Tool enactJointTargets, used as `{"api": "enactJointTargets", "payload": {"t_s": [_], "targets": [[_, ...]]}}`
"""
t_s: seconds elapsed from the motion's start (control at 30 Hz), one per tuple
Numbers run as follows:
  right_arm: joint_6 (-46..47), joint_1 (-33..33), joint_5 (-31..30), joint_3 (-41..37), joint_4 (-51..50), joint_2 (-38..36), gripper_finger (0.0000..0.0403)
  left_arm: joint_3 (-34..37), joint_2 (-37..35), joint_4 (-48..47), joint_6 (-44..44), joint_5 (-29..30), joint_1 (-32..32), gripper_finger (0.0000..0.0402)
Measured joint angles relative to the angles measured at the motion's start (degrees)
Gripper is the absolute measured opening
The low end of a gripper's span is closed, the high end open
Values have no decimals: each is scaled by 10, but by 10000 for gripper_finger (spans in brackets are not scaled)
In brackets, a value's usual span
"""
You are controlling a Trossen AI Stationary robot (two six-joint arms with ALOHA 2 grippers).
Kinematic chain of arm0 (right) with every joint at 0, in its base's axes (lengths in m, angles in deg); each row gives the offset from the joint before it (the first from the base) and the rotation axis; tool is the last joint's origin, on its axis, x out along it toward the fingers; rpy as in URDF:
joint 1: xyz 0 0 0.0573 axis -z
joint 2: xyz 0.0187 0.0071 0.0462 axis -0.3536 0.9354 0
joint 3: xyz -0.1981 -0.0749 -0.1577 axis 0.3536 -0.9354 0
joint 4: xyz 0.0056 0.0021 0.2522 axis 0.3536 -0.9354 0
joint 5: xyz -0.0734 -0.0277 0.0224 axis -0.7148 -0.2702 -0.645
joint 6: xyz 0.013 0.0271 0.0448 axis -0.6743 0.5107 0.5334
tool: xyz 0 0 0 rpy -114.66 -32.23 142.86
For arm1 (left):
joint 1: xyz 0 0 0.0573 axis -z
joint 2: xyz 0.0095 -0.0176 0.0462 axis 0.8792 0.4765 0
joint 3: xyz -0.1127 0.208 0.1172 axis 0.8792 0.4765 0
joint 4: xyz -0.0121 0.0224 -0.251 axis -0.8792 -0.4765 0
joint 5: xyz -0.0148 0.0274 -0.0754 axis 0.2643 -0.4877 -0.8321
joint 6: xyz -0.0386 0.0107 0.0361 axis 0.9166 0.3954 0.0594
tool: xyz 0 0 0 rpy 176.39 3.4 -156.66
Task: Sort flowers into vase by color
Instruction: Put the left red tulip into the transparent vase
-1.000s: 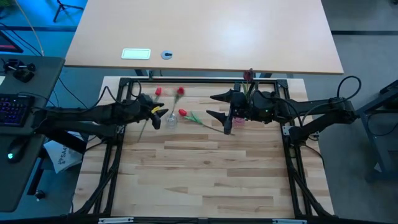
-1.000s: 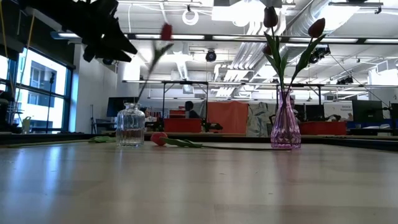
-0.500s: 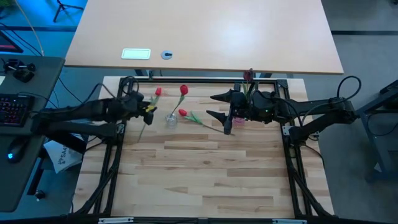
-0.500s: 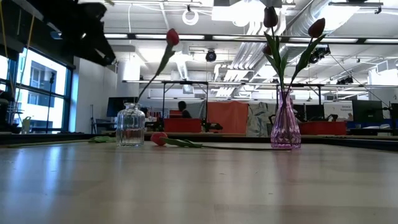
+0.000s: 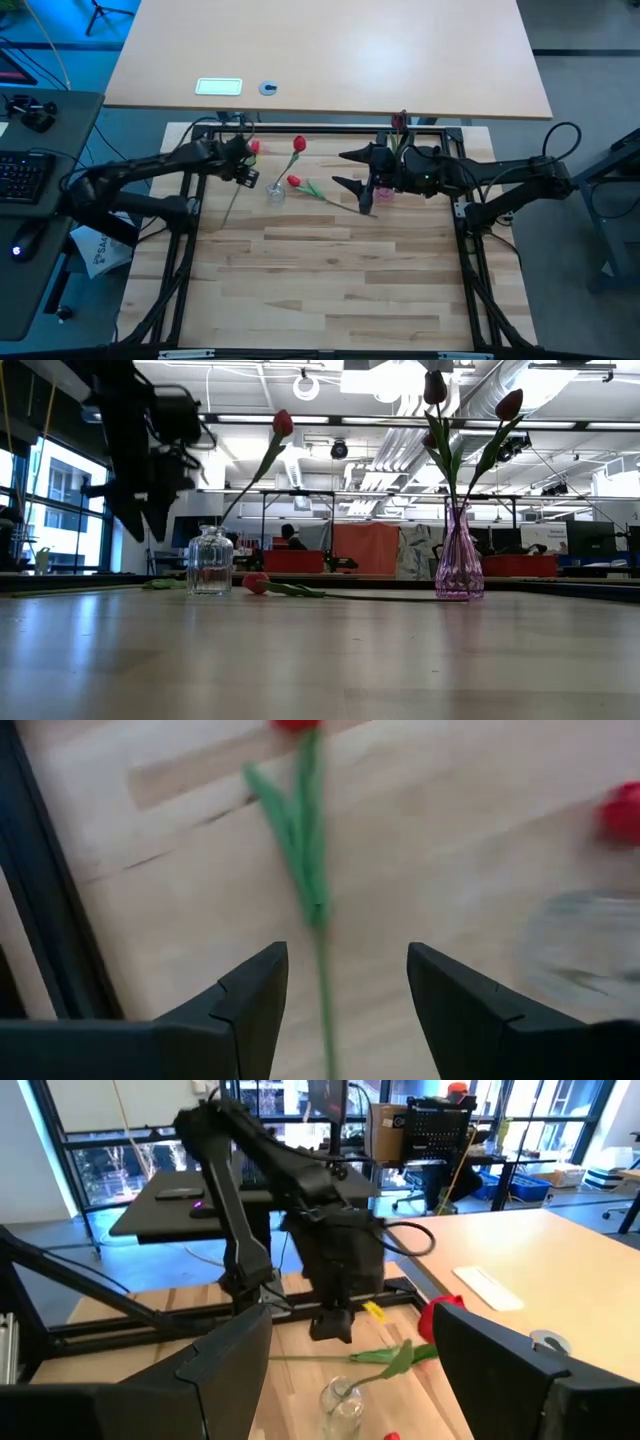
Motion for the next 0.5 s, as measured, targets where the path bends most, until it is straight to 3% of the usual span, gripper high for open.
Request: {"api": "enactJointTargets", "payload": {"t_s": [0.23,0.5], "targets": [[4,0,0,0,-32,0,272,0,94,31,-48,-32,-70,195],[4,0,0,0,-50,0,272,0,157,81,-68,-68,-98,195]]}}
